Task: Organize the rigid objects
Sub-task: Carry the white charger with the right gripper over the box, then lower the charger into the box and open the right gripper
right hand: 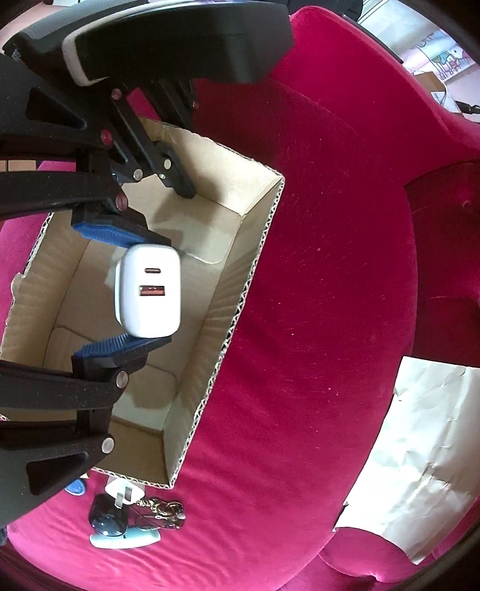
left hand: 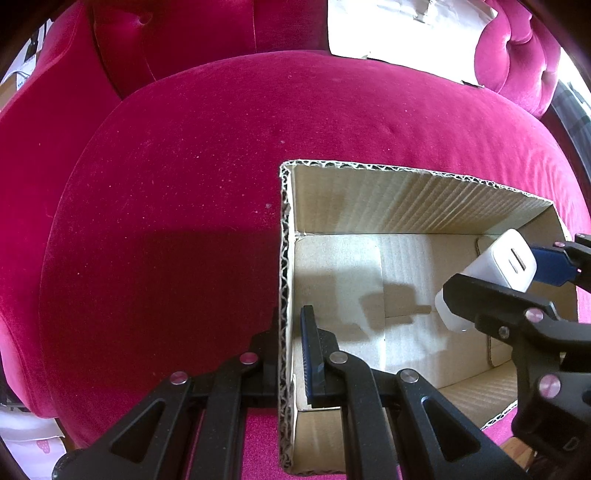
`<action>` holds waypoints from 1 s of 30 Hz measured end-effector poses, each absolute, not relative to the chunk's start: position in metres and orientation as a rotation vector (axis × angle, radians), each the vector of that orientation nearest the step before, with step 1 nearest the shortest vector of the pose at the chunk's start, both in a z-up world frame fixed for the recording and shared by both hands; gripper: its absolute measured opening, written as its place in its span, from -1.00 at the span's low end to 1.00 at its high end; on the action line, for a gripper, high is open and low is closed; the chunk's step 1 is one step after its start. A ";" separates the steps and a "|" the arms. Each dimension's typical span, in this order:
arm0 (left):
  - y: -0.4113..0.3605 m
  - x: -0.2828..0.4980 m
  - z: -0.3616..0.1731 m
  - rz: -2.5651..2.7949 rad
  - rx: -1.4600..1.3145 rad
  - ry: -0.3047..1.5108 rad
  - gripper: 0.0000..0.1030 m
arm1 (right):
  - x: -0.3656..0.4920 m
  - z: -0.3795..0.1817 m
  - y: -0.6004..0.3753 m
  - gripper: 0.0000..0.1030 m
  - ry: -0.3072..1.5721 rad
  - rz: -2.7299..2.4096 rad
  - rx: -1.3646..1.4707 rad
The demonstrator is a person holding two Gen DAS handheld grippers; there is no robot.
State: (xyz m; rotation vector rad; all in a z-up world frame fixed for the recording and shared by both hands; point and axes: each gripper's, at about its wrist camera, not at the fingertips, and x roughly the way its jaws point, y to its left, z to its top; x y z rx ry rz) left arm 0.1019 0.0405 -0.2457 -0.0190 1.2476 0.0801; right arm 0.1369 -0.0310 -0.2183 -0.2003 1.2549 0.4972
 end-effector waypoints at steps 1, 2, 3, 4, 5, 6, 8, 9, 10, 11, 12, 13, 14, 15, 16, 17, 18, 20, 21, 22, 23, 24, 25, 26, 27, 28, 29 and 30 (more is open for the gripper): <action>0.041 0.102 -0.246 0.080 -0.018 1.248 -0.84 | 0.137 -0.218 -0.031 -0.11 1.255 0.495 -0.197; 0.041 0.102 -0.246 0.080 -0.018 1.248 -0.84 | 0.137 -0.218 -0.030 -0.11 1.254 0.494 -0.196; 0.041 0.102 -0.246 0.080 -0.019 1.249 -0.84 | 0.137 -0.217 -0.030 -0.11 1.253 0.496 -0.193; 0.041 0.102 -0.246 0.079 -0.020 1.250 -0.84 | 0.138 -0.216 -0.030 -0.11 1.252 0.497 -0.190; 0.041 0.102 -0.246 0.081 -0.018 1.249 -0.84 | 0.138 -0.213 -0.030 -0.09 1.243 0.494 -0.189; 0.041 0.102 -0.246 0.082 -0.018 1.249 -0.84 | 0.138 -0.212 -0.031 -0.03 1.237 0.495 -0.188; 0.041 0.102 -0.246 0.083 -0.017 1.249 -0.84 | 0.137 -0.208 -0.031 0.07 1.226 0.493 -0.189; 0.040 0.103 -0.247 0.084 -0.017 1.250 -0.83 | 0.134 -0.206 -0.032 0.21 1.220 0.487 -0.195; 0.040 0.103 -0.247 0.085 -0.022 1.251 -0.83 | 0.133 -0.205 -0.032 0.32 1.215 0.481 -0.201; 0.041 0.103 -0.248 0.085 -0.025 1.250 -0.83 | 0.131 -0.205 -0.034 0.45 1.210 0.480 -0.200; 0.042 0.103 -0.248 0.085 -0.027 1.250 -0.83 | 0.130 -0.204 -0.035 0.55 1.206 0.468 -0.204; 0.042 0.103 -0.249 0.086 -0.026 1.250 -0.83 | 0.130 -0.204 -0.037 0.58 1.203 0.458 -0.205; 0.042 0.103 -0.249 0.086 -0.024 1.250 -0.83 | 0.129 -0.204 -0.038 0.65 1.203 0.453 -0.203; 0.042 0.103 -0.249 0.087 -0.023 1.250 -0.83 | 0.129 -0.204 -0.041 0.72 1.208 0.449 -0.198; 0.042 0.103 -0.250 0.087 -0.023 1.250 -0.83 | 0.129 -0.205 -0.042 0.76 1.211 0.445 -0.193; 0.042 0.103 -0.250 0.087 -0.021 1.250 -0.83 | 0.129 -0.204 -0.044 0.83 1.212 0.442 -0.188; 0.041 0.103 -0.250 0.088 -0.020 1.250 -0.83 | 0.132 -0.203 -0.045 0.88 1.212 0.443 -0.184; 0.041 0.103 -0.250 0.088 -0.016 1.251 -0.83 | 0.133 -0.202 -0.046 0.94 1.209 0.444 -0.183; 0.040 0.103 -0.250 0.089 -0.015 1.250 -0.83 | 0.133 -0.202 -0.047 0.95 1.206 0.446 -0.184; 0.038 0.103 -0.247 0.089 -0.012 1.251 -0.83 | 0.132 -0.201 -0.047 0.95 1.203 0.448 -0.187; 0.037 0.103 -0.246 0.090 -0.010 1.250 -0.83 | 0.133 -0.201 -0.048 0.96 1.200 0.448 -0.190; 0.037 0.104 -0.245 0.090 -0.009 1.250 -0.83 | 0.133 -0.200 -0.049 0.96 1.197 0.448 -0.195; 0.036 0.104 -0.244 0.091 -0.010 1.251 -0.83 | 0.132 -0.199 -0.049 0.96 1.194 0.449 -0.201; 0.036 0.104 -0.244 0.091 -0.011 1.251 -0.83 | 0.131 -0.197 -0.049 0.96 1.191 0.449 -0.207; 0.035 0.104 -0.243 0.091 -0.010 1.252 -0.83 | 0.131 -0.196 -0.050 0.96 1.190 0.449 -0.210; 0.035 0.104 -0.243 0.091 -0.010 1.251 -0.83 | 0.130 -0.195 -0.051 0.96 1.188 0.450 -0.212; 0.035 0.104 -0.243 0.090 -0.009 1.251 -0.83 | 0.129 -0.194 -0.053 0.96 1.186 0.449 -0.213; 0.035 0.104 -0.243 0.090 -0.008 1.250 -0.83 | 0.129 -0.193 -0.055 0.96 1.182 0.446 -0.217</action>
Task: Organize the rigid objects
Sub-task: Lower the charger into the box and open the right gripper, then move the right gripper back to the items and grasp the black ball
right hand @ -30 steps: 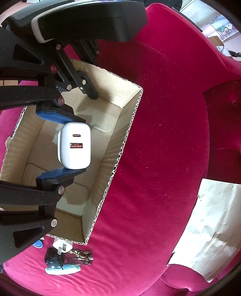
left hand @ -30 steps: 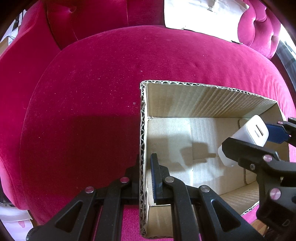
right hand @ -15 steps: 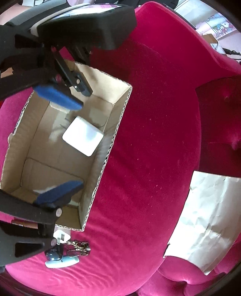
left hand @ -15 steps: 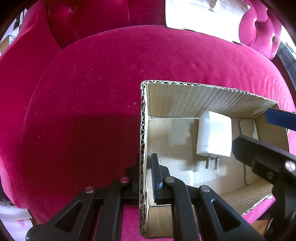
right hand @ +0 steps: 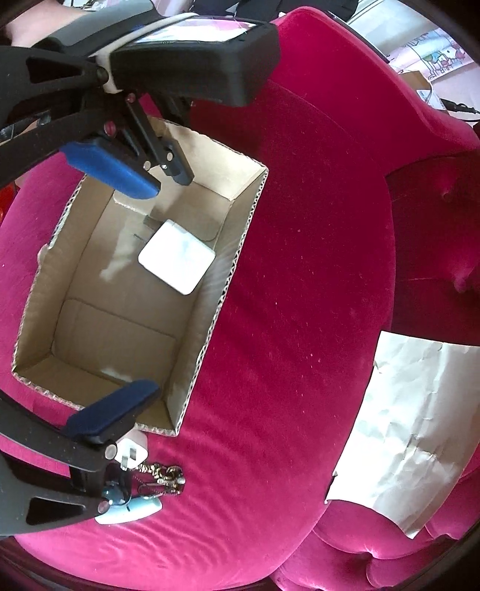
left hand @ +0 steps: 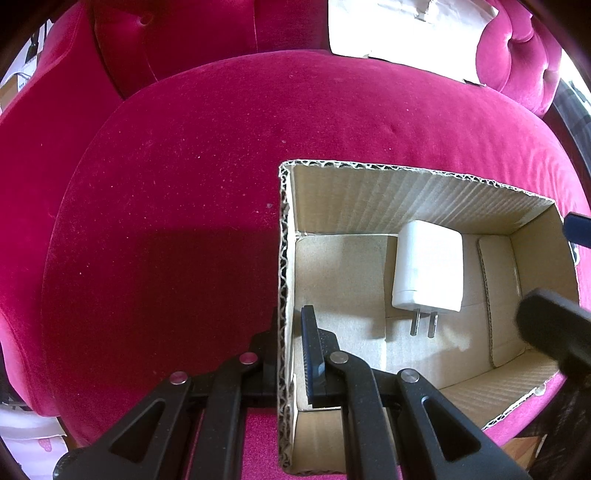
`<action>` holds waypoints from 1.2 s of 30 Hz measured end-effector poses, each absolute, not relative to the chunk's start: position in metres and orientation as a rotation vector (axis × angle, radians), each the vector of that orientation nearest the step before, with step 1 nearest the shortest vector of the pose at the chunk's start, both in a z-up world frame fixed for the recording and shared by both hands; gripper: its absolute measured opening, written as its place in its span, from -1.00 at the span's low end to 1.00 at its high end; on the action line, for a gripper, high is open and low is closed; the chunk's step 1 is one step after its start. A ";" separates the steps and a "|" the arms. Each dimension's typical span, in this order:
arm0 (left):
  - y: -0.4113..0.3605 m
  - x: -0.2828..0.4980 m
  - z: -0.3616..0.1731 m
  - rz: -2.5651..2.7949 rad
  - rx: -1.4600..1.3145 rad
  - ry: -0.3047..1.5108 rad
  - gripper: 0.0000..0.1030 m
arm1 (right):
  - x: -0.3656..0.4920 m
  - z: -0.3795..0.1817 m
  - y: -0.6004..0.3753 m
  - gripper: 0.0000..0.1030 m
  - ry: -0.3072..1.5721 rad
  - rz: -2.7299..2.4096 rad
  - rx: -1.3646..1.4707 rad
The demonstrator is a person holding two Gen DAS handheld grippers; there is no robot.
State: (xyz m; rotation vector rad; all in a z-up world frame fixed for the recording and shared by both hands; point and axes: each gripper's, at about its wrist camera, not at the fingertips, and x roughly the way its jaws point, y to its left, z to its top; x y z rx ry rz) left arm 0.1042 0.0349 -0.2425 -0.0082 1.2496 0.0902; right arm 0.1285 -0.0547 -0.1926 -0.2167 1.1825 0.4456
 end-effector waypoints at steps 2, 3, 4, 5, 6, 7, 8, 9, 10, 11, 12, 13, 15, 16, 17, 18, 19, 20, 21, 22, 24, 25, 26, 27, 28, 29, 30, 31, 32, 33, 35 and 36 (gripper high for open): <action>0.034 0.104 -0.242 0.089 -0.005 1.248 -0.83 | 0.129 -0.190 -0.059 0.96 1.178 0.440 -0.217; 0.033 0.103 -0.242 0.089 -0.003 1.247 -0.83 | 0.129 -0.189 -0.063 0.96 1.177 0.435 -0.214; 0.033 0.103 -0.242 0.090 -0.002 1.248 -0.83 | 0.129 -0.187 -0.065 0.96 1.177 0.432 -0.211; 0.033 0.103 -0.242 0.092 -0.003 1.249 -0.83 | 0.130 -0.186 -0.069 0.96 1.177 0.428 -0.206; 0.032 0.103 -0.242 0.093 -0.003 1.250 -0.83 | 0.131 -0.185 -0.072 0.96 1.174 0.421 -0.202; 0.032 0.104 -0.242 0.094 -0.005 1.252 -0.83 | 0.131 -0.184 -0.075 0.96 1.172 0.416 -0.200; 0.032 0.104 -0.242 0.094 -0.006 1.253 -0.83 | 0.131 -0.183 -0.078 0.96 1.172 0.413 -0.195; 0.032 0.104 -0.242 0.093 -0.007 1.254 -0.83 | 0.131 -0.182 -0.082 0.96 1.171 0.407 -0.190; 0.032 0.105 -0.242 0.093 -0.006 1.255 -0.83 | 0.132 -0.181 -0.086 0.96 1.170 0.399 -0.187; 0.032 0.105 -0.242 0.092 -0.005 1.255 -0.83 | 0.133 -0.180 -0.089 0.96 1.169 0.395 -0.182; 0.033 0.105 -0.243 0.092 -0.004 1.254 -0.83 | 0.134 -0.178 -0.094 0.96 1.168 0.391 -0.174; 0.032 0.105 -0.243 0.092 -0.002 1.254 -0.83 | 0.134 -0.177 -0.096 0.96 1.166 0.385 -0.172; 0.032 0.105 -0.244 0.094 -0.002 1.256 -0.83 | 0.134 -0.173 -0.105 0.96 1.161 0.375 -0.164; 0.032 0.105 -0.244 0.094 -0.003 1.256 -0.83 | 0.135 -0.172 -0.110 0.96 1.160 0.370 -0.159; 0.032 0.106 -0.244 0.095 -0.005 1.257 -0.83 | 0.135 -0.170 -0.114 0.96 1.158 0.362 -0.156; 0.032 0.106 -0.244 0.095 -0.005 1.257 -0.83 | 0.135 -0.169 -0.118 0.96 1.157 0.353 -0.152; 0.033 0.106 -0.244 0.095 -0.004 1.257 -0.83 | 0.136 -0.168 -0.123 0.96 1.154 0.346 -0.145; 0.033 0.106 -0.244 0.095 -0.004 1.256 -0.83 | 0.137 -0.166 -0.127 0.96 1.152 0.339 -0.140; 0.033 0.106 -0.244 0.095 -0.004 1.256 -0.83 | 0.138 -0.165 -0.132 0.96 1.148 0.326 -0.136; 0.033 0.106 -0.244 0.095 -0.004 1.257 -0.83 | 0.140 -0.163 -0.138 0.96 1.143 0.314 -0.131; 0.033 0.106 -0.244 0.095 -0.005 1.257 -0.83 | 0.142 -0.161 -0.149 0.96 1.138 0.292 -0.118; 0.032 0.106 -0.244 0.095 -0.005 1.257 -0.83 | 0.143 -0.161 -0.154 0.96 1.137 0.280 -0.115; 0.033 0.106 -0.244 0.095 -0.006 1.257 -0.83 | 0.144 -0.161 -0.158 0.96 1.138 0.271 -0.112; 0.032 0.106 -0.244 0.095 -0.005 1.257 -0.83 | 0.146 -0.161 -0.166 0.96 1.139 0.257 -0.106; 0.032 0.106 -0.244 0.095 -0.005 1.257 -0.83 | 0.147 -0.161 -0.171 0.96 1.138 0.246 -0.103; 0.032 0.106 -0.244 0.095 -0.004 1.256 -0.83 | 0.149 -0.161 -0.177 0.96 1.136 0.232 -0.103; 0.032 0.106 -0.244 0.095 -0.005 1.257 -0.83 | 0.149 -0.161 -0.181 0.96 1.136 0.226 -0.101; 0.032 0.106 -0.244 0.095 -0.005 1.257 -0.83 | 0.150 -0.161 -0.187 0.96 1.134 0.215 -0.098; 0.033 0.106 -0.244 0.094 -0.004 1.258 -0.83 | 0.151 -0.161 -0.192 0.96 1.132 0.204 -0.096; 0.033 0.106 -0.244 0.094 -0.004 1.258 -0.83 | 0.153 -0.162 -0.198 0.96 1.133 0.192 -0.092; 0.032 0.106 -0.244 0.094 -0.001 1.257 -0.83 | 0.154 -0.165 -0.205 0.96 1.136 0.172 -0.091; 0.032 0.105 -0.244 0.093 0.001 1.256 -0.83 | 0.155 -0.167 -0.210 0.96 1.139 0.160 -0.090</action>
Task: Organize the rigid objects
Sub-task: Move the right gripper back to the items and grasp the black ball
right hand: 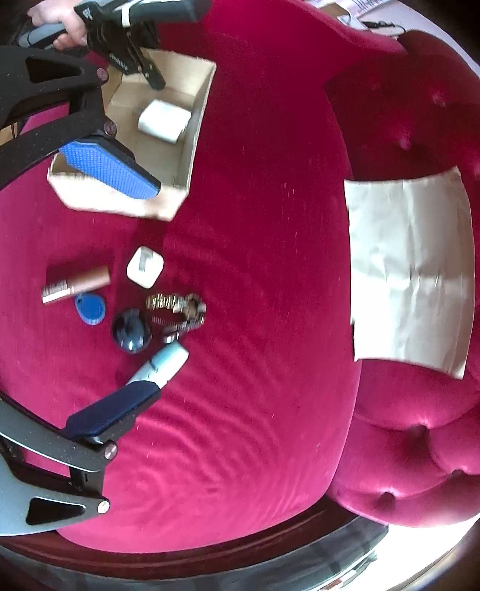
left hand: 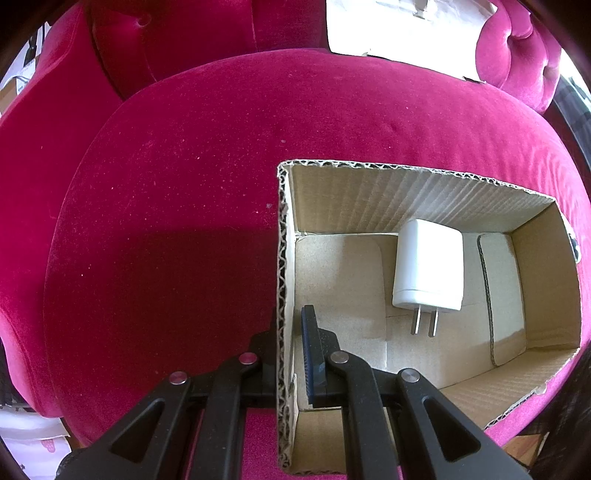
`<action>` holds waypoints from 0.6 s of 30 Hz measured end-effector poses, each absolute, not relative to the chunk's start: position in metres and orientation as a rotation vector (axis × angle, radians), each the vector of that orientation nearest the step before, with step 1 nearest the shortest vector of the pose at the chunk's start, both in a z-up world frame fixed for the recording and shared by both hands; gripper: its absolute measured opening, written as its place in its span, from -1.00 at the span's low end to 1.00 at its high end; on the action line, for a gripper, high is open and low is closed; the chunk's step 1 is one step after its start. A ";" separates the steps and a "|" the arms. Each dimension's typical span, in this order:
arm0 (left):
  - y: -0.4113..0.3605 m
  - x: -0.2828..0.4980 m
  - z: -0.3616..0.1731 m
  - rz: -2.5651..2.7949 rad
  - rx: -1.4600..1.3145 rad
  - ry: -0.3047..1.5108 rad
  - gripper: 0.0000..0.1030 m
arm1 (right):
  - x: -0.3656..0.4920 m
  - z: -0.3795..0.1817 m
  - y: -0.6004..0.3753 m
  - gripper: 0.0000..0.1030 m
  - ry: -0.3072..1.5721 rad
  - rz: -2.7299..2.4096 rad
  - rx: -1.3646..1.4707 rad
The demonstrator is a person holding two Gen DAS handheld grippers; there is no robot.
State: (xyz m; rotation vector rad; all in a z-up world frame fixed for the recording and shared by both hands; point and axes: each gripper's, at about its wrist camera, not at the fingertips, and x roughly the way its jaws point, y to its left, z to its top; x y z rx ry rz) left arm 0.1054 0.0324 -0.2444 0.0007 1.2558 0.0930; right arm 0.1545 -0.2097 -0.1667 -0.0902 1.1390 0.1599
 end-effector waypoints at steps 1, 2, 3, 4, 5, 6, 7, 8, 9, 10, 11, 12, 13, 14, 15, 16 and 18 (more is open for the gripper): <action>0.032 0.105 -0.244 0.092 0.003 1.255 -0.83 | 0.155 -0.168 -0.213 0.96 1.142 0.153 -0.089; 0.032 0.105 -0.244 0.092 0.005 1.254 -0.83 | 0.156 -0.171 -0.218 0.96 1.144 0.144 -0.088; 0.032 0.105 -0.244 0.092 0.004 1.255 -0.83 | 0.155 -0.173 -0.221 0.96 1.146 0.136 -0.089; 0.033 0.105 -0.244 0.092 0.003 1.255 -0.83 | 0.156 -0.175 -0.224 0.96 1.147 0.129 -0.088; 0.033 0.105 -0.244 0.093 0.002 1.255 -0.83 | 0.156 -0.177 -0.226 0.96 1.148 0.125 -0.086; 0.033 0.105 -0.243 0.093 0.002 1.255 -0.83 | 0.156 -0.180 -0.230 0.96 1.150 0.116 -0.087; 0.033 0.105 -0.243 0.093 0.002 1.255 -0.83 | 0.157 -0.183 -0.232 0.96 1.153 0.111 -0.086; 0.033 0.105 -0.243 0.093 0.005 1.254 -0.83 | 0.157 -0.186 -0.234 0.96 1.155 0.106 -0.085; 0.033 0.105 -0.243 0.092 0.004 1.255 -0.83 | 0.157 -0.191 -0.238 0.96 1.160 0.098 -0.081; 0.033 0.105 -0.243 0.092 0.004 1.255 -0.83 | 0.157 -0.194 -0.241 0.96 1.166 0.094 -0.076; 0.033 0.105 -0.243 0.091 0.004 1.255 -0.83 | 0.157 -0.197 -0.243 0.96 1.169 0.091 -0.070; 0.034 0.105 -0.243 0.091 0.004 1.255 -0.83 | 0.157 -0.201 -0.245 0.96 1.173 0.086 -0.066; 0.033 0.105 -0.243 0.092 0.005 1.254 -0.83 | 0.157 -0.204 -0.247 0.96 1.178 0.084 -0.066; 0.034 0.105 -0.243 0.092 0.006 1.254 -0.83 | 0.158 -0.207 -0.248 0.96 1.181 0.082 -0.066; 0.033 0.105 -0.243 0.092 0.006 1.254 -0.83 | 0.157 -0.210 -0.249 0.96 1.185 0.078 -0.065; 0.034 0.105 -0.243 0.092 0.005 1.253 -0.83 | 0.157 -0.212 -0.251 0.96 1.189 0.077 -0.063; 0.035 0.105 -0.243 0.091 0.004 1.253 -0.83 | 0.158 -0.217 -0.253 0.96 1.191 0.070 -0.058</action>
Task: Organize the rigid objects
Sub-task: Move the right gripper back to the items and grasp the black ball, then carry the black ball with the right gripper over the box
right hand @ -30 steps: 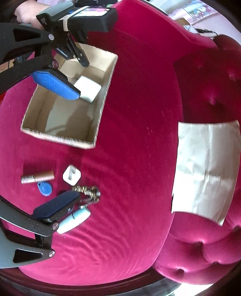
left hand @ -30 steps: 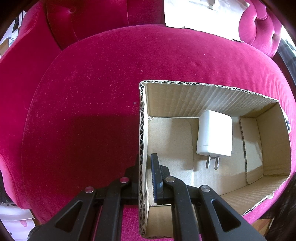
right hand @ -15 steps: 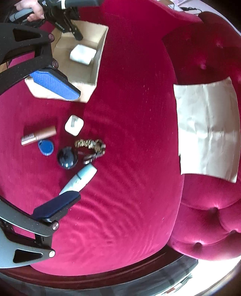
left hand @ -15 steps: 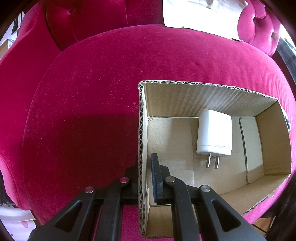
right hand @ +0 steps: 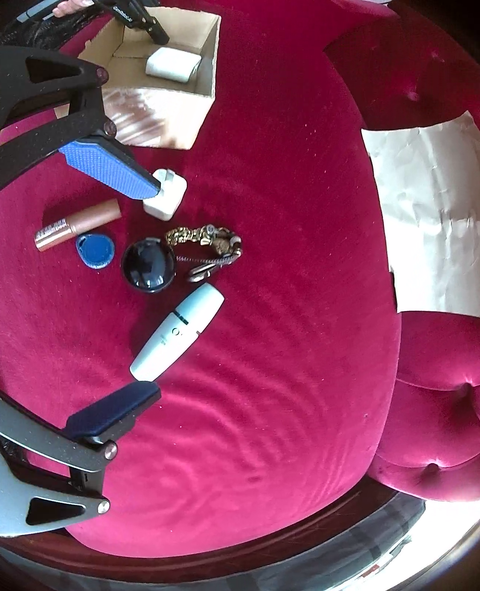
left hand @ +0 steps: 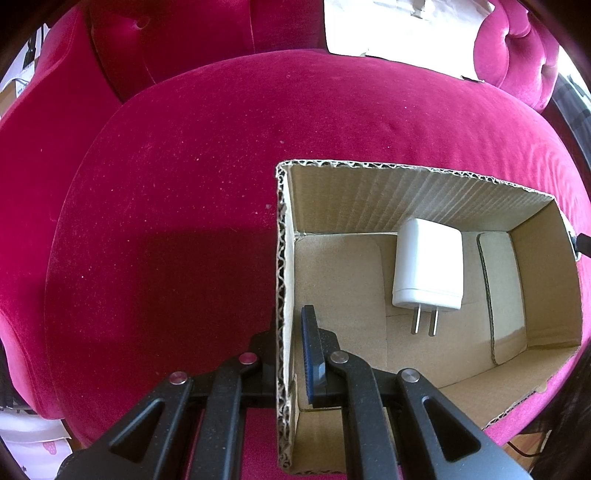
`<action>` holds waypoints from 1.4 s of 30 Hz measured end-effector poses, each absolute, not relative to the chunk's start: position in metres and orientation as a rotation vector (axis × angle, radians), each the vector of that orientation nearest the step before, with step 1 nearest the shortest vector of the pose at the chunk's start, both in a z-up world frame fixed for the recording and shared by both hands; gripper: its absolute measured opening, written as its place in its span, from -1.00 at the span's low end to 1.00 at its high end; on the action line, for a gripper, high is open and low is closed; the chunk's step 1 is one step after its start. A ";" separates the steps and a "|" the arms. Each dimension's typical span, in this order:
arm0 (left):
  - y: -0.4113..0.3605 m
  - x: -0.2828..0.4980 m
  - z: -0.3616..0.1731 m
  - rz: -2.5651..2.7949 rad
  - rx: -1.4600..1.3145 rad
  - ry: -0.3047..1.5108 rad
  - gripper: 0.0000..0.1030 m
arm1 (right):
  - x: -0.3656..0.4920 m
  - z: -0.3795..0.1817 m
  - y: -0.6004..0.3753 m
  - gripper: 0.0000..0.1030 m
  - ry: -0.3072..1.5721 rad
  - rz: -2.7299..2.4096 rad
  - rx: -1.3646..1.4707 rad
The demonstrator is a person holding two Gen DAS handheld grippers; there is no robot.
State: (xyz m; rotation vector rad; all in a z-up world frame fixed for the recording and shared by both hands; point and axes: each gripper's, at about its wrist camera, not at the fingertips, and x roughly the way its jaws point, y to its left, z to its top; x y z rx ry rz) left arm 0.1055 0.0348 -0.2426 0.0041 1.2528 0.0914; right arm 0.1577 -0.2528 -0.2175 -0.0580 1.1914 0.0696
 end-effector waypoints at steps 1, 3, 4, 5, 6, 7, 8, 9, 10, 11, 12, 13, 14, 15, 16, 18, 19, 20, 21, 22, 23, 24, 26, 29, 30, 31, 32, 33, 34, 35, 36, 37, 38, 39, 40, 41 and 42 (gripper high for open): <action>0.034 0.105 -0.242 0.092 0.005 1.253 -0.83 | 0.158 -0.219 -0.254 0.96 1.193 0.068 -0.053; 0.034 0.105 -0.243 0.093 0.006 1.254 -0.83 | 0.159 -0.223 -0.256 0.96 1.200 0.063 -0.042; 0.035 0.105 -0.243 0.093 0.007 1.255 -0.83 | 0.159 -0.225 -0.257 0.96 1.204 0.062 -0.038; 0.036 0.105 -0.243 0.093 0.006 1.255 -0.83 | 0.160 -0.227 -0.258 0.96 1.207 0.064 -0.033; 0.036 0.105 -0.243 0.093 0.006 1.255 -0.83 | 0.162 -0.228 -0.258 0.96 1.207 0.065 -0.030; 0.037 0.105 -0.243 0.094 0.005 1.255 -0.83 | 0.162 -0.229 -0.259 0.95 1.204 0.064 -0.030; 0.037 0.105 -0.243 0.094 0.006 1.254 -0.83 | 0.163 -0.229 -0.258 0.94 1.202 0.066 -0.030; 0.036 0.105 -0.243 0.093 0.007 1.254 -0.83 | 0.163 -0.229 -0.258 0.92 1.198 0.070 -0.029; 0.036 0.105 -0.243 0.092 0.007 1.254 -0.83 | 0.163 -0.230 -0.256 0.91 1.198 0.071 -0.030; 0.037 0.105 -0.243 0.092 0.009 1.254 -0.83 | 0.163 -0.230 -0.255 0.80 1.197 0.073 -0.030; 0.037 0.106 -0.243 0.091 0.010 1.254 -0.83 | 0.162 -0.230 -0.253 0.65 1.198 0.076 -0.031; 0.038 0.106 -0.243 0.090 0.010 1.255 -0.83 | 0.163 -0.231 -0.252 0.56 1.201 0.078 -0.030; 0.038 0.106 -0.243 0.091 0.010 1.255 -0.83 | 0.163 -0.232 -0.250 0.42 1.206 0.079 -0.029; 0.038 0.106 -0.243 0.091 0.010 1.255 -0.83 | 0.164 -0.234 -0.249 0.27 1.215 0.086 -0.023; 0.038 0.106 -0.243 0.092 0.010 1.254 -0.83 | 0.165 -0.235 -0.248 0.16 1.221 0.093 -0.015; 0.039 0.106 -0.243 0.091 0.010 1.254 -0.83 | 0.167 -0.238 -0.248 -0.22 1.238 0.105 0.005; 0.038 0.106 -0.243 0.091 0.011 1.254 -0.83 | 0.168 -0.239 -0.247 -0.22 1.240 0.102 0.002; 0.038 0.106 -0.243 0.091 0.011 1.254 -0.83 | 0.168 -0.239 -0.247 -0.22 1.236 0.102 -0.001; 0.038 0.106 -0.243 0.091 0.010 1.255 -0.83 | 0.167 -0.238 -0.247 -0.22 1.233 0.103 -0.005; 0.038 0.106 -0.243 0.091 0.010 1.255 -0.83 | 0.168 -0.238 -0.247 -0.22 1.234 0.104 -0.008; 0.036 0.105 -0.243 0.092 0.010 1.255 -0.83 | 0.168 -0.238 -0.247 -0.22 1.235 0.104 -0.011; 0.034 0.106 -0.242 0.092 0.011 1.254 -0.83 | 0.167 -0.238 -0.246 -0.22 1.236 0.103 -0.015; 0.035 0.106 -0.242 0.092 0.013 1.255 -0.83 | 0.166 -0.238 -0.244 -0.22 1.236 0.099 -0.016; 0.034 0.107 -0.242 0.090 0.017 1.255 -0.83 | 0.164 -0.234 -0.246 -0.22 1.234 0.098 -0.013; 0.032 0.107 -0.244 0.088 0.020 1.254 -0.83 | 0.163 -0.231 -0.247 -0.22 1.231 0.096 -0.012; 0.031 0.106 -0.244 0.088 0.021 1.253 -0.83 | 0.163 -0.229 -0.246 -0.22 1.230 0.097 -0.008; 0.031 0.106 -0.244 0.090 0.023 1.253 -0.83 | 0.162 -0.226 -0.247 -0.22 1.226 0.097 -0.005; 0.028 0.105 -0.244 0.093 0.022 1.254 -0.83 | 0.162 -0.224 -0.247 -0.22 1.221 0.096 -0.007; 0.027 0.106 -0.244 0.095 0.020 1.256 -0.83 | 0.161 -0.222 -0.247 -0.22 1.219 0.097 -0.007; 0.027 0.106 -0.244 0.097 0.016 1.257 -0.83 | 0.161 -0.221 -0.247 -0.22 1.218 0.099 -0.006; 0.027 0.106 -0.244 0.097 0.015 1.256 -0.83 | 0.161 -0.217 -0.247 -0.22 1.213 0.098 -0.010; 0.026 0.106 -0.244 0.097 0.017 1.256 -0.83 | 0.160 -0.215 -0.246 -0.22 1.209 0.097 -0.013; 0.025 0.106 -0.243 0.096 0.019 1.256 -0.83 | 0.160 -0.213 -0.247 -0.22 1.206 0.098 -0.011; 0.025 0.106 -0.243 0.095 0.020 1.256 -0.83 | 0.159 -0.210 -0.248 -0.22 1.204 0.098 -0.008; 0.025 0.106 -0.243 0.094 0.019 1.255 -0.83 | 0.157 -0.208 -0.247 -0.22 1.201 0.097 -0.008; 0.026 0.106 -0.243 0.093 0.017 1.255 -0.83 | 0.157 -0.204 -0.246 -0.22 1.197 0.100 -0.010; 0.026 0.106 -0.243 0.093 0.017 1.255 -0.83 | 0.155 -0.201 -0.246 -0.22 1.193 0.102 -0.014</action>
